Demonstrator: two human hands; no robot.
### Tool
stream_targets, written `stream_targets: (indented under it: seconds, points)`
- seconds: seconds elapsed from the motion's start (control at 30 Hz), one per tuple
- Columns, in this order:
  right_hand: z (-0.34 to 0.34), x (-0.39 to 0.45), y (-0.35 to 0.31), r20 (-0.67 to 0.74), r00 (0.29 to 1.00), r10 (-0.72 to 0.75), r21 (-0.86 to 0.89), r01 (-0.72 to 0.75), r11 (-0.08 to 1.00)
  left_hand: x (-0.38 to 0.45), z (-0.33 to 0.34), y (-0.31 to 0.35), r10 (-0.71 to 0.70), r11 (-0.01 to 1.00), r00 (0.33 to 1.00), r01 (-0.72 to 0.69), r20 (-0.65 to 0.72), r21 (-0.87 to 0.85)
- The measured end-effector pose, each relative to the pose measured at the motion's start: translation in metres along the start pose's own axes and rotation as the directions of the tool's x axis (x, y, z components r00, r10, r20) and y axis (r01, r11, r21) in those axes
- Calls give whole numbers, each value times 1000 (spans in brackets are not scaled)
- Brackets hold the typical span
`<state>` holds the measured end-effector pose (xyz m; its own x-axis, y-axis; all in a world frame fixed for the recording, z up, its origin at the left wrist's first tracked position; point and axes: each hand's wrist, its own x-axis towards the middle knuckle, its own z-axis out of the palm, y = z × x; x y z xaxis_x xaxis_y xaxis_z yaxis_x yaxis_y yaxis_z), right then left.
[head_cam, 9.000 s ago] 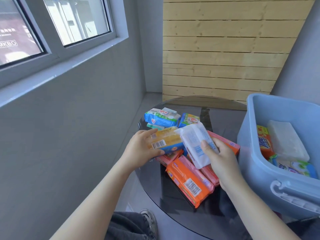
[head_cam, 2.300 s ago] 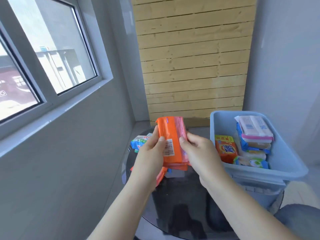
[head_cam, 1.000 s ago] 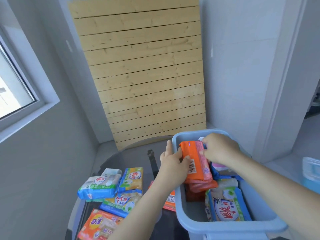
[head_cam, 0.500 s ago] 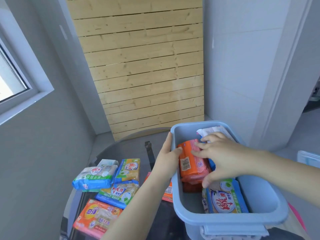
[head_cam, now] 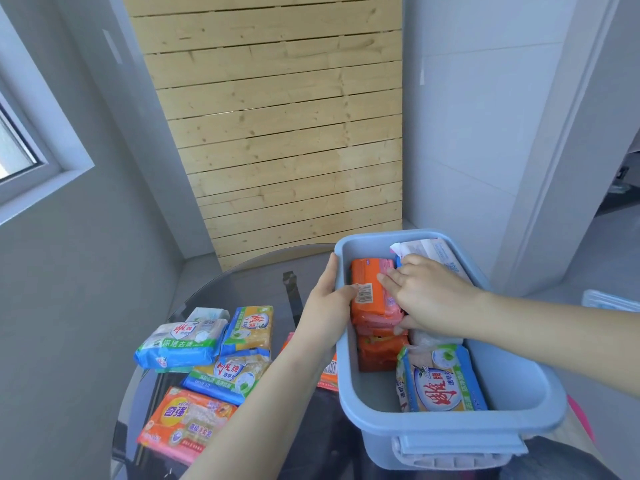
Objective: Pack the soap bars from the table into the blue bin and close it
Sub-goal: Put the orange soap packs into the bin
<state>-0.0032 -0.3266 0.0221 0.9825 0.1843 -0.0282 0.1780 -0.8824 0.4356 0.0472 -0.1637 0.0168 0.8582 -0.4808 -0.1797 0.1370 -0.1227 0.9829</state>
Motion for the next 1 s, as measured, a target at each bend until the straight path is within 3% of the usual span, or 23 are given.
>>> stream_targets:
  seconds: [0.2, 0.43, 0.6, 0.87, 1.0]
  points:
    - [0, -9, 1, -64, 995, 72, 132, -63, 989, 1, -2, -3, 14, 1000, 1000, -14, 12, -7]
    - [-5, -5, -1, -33, 993, 113, 100, -109, 989, 3, -1, -5, 47, 998, 999, -47, 0, 39]
    - [-2, 3, -6, -49, 993, 104, -28, -105, 994, 5, -3, -5, 48, 994, 999, -45, -20, 96]
    - [4, 4, -5, -71, 991, 118, -14, -119, 993, 1, -2, -1, 40, 995, 999, -37, -28, 94]
    - [-6, -1, -4, -82, 989, 126, 79, -120, 990, -7, -3, 5, 9, 999, 1000, -9, -9, 38]
